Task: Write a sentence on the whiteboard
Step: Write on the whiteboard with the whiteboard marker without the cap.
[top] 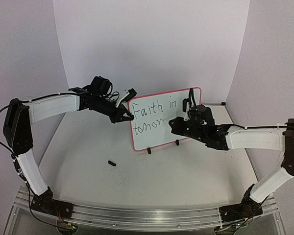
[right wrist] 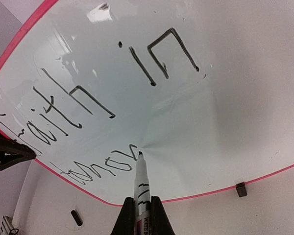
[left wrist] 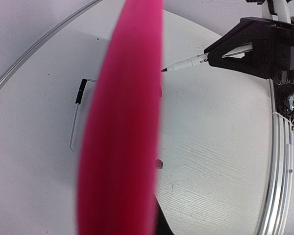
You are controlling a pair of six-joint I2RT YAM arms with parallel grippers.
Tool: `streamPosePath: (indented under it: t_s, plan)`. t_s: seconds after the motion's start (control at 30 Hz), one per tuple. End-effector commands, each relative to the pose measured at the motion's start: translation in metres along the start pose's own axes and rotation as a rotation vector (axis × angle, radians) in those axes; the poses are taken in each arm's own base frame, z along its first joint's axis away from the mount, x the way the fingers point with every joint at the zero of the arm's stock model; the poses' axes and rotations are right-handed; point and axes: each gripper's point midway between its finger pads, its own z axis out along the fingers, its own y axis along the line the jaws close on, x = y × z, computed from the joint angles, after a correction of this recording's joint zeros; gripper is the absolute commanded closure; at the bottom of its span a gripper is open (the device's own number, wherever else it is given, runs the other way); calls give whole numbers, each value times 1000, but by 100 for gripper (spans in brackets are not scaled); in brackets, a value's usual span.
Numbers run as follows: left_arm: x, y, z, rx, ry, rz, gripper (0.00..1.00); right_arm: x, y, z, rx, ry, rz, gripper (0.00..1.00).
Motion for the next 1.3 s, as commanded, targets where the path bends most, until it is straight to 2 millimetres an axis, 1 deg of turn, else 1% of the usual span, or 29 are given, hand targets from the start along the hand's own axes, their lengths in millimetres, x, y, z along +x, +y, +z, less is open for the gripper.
streamPosePath:
  t_s: [0.0, 0.1, 0.2, 0.37, 0.67, 0.77, 0.97, 1.1, 1.27]
  plan:
    - [27, 6, 3, -53, 114, 11, 100, -26, 18, -17, -80, -72, -6, 100]
    - [28, 6, 4, -52, 115, 10, 100, -30, 25, -18, -106, -73, -12, 100]
    - [28, 5, 4, -51, 116, 10, 100, -32, 27, -13, -105, -75, -15, 100]
    - [29, 6, 5, -52, 118, 9, 100, -34, 26, -3, -81, -81, -11, 100]
    - [29, 6, 5, -53, 119, 9, 100, -33, 19, 6, -39, -91, 6, 100]
    - [29, 6, 5, -54, 119, 10, 100, -34, 14, 4, -15, -104, 19, 100]
    - [29, 6, 5, -55, 120, 12, 100, -37, 2, -5, 30, -135, 34, 100]
    - [30, 6, 5, -53, 120, 10, 100, -29, -3, -4, 46, -109, 29, 100]
    - [29, 5, 5, -52, 120, 11, 100, -11, -10, 2, 61, -49, 24, 100]
